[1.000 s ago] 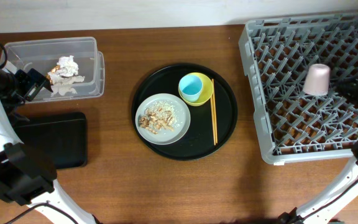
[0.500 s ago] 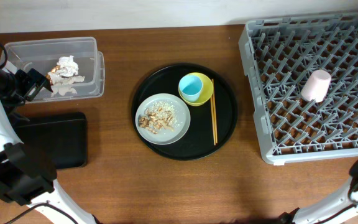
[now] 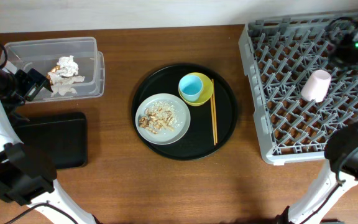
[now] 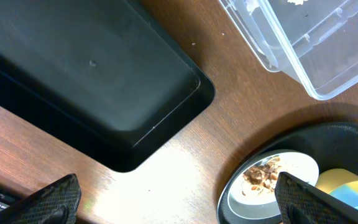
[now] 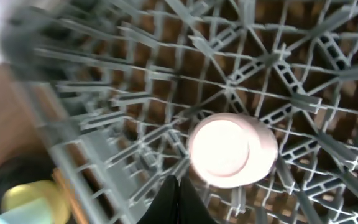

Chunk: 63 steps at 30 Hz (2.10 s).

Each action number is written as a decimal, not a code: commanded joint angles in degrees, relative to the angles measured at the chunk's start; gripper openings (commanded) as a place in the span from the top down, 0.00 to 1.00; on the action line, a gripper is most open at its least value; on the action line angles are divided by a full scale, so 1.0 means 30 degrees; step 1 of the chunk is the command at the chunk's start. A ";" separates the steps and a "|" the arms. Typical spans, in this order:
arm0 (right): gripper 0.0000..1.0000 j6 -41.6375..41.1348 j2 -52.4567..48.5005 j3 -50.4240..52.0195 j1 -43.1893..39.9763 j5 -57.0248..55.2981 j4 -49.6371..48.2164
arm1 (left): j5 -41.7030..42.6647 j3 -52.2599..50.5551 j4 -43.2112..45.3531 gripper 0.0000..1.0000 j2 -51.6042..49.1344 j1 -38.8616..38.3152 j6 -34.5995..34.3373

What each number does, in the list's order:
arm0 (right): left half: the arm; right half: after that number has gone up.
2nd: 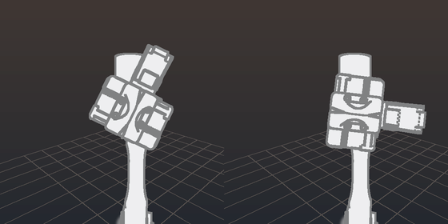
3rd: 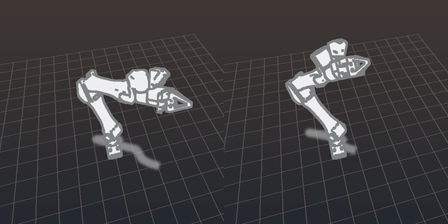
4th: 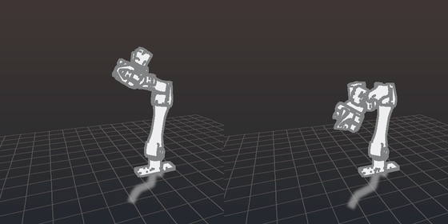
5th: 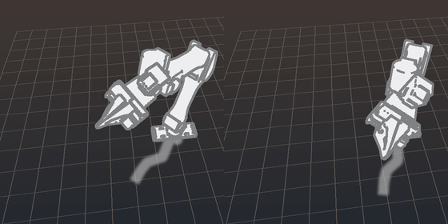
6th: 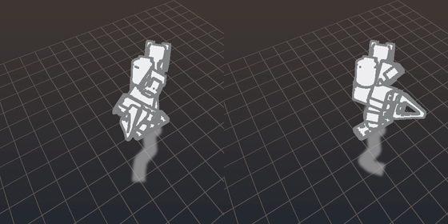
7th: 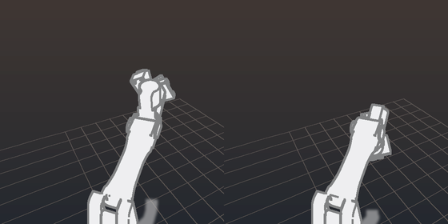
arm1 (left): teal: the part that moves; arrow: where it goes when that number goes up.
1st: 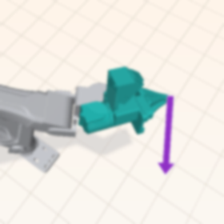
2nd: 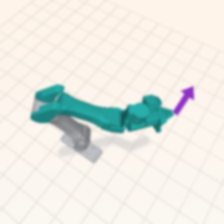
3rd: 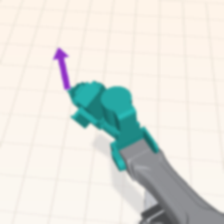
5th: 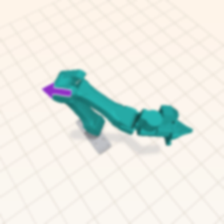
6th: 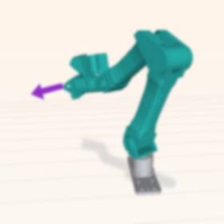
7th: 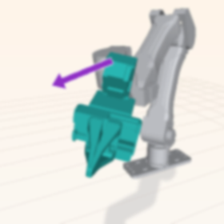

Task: Sort waste into correct bins and load items into the dishwasher rack
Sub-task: 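Raise the right gripper away from the pink cup, then reach the right gripper to the blue cup and grasp it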

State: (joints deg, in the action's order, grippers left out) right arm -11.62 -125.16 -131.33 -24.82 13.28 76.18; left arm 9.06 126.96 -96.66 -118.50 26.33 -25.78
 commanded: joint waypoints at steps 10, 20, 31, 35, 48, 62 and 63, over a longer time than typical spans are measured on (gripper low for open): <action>0.96 -0.0954 -0.2106 -0.0007 0.0772 -0.4954 0.0342 | 0.0051 -0.0080 -0.0015 0.01 0.0692 0.0036 -0.0146; 0.96 -0.0969 -0.1996 0.0036 0.0750 -0.5093 0.2448 | 0.0058 -0.0080 -0.0015 0.01 0.0692 0.0036 -0.0146; 0.96 -0.0991 0.3949 0.0036 0.0772 -0.0051 0.3322 | 0.0051 -0.0080 -0.0015 0.01 0.0692 0.0036 -0.0146; 0.77 0.2229 0.6018 0.0036 0.1377 0.6426 0.3570 | 0.0051 -0.0080 -0.0015 0.01 0.0692 0.0036 -0.0153; 0.10 0.2732 0.3869 0.0066 1.0520 0.2936 0.2477 | 0.0058 -0.0080 -0.0015 0.01 0.0692 0.0036 -0.0146; 0.37 0.1967 -0.1887 0.0066 1.8047 -0.4328 -0.1086 | 0.0051 -0.0080 -0.0007 0.01 0.0692 0.0036 -0.0146; 0.37 0.1610 -0.2259 0.0066 1.8455 -0.5311 -0.1239 | 0.0051 -0.0080 -0.0015 0.01 0.0685 0.0036 -0.0153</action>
State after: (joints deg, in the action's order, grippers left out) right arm -4.64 -130.15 -131.04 28.25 7.01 73.01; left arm 9.06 126.96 -96.64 -118.50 26.33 -25.78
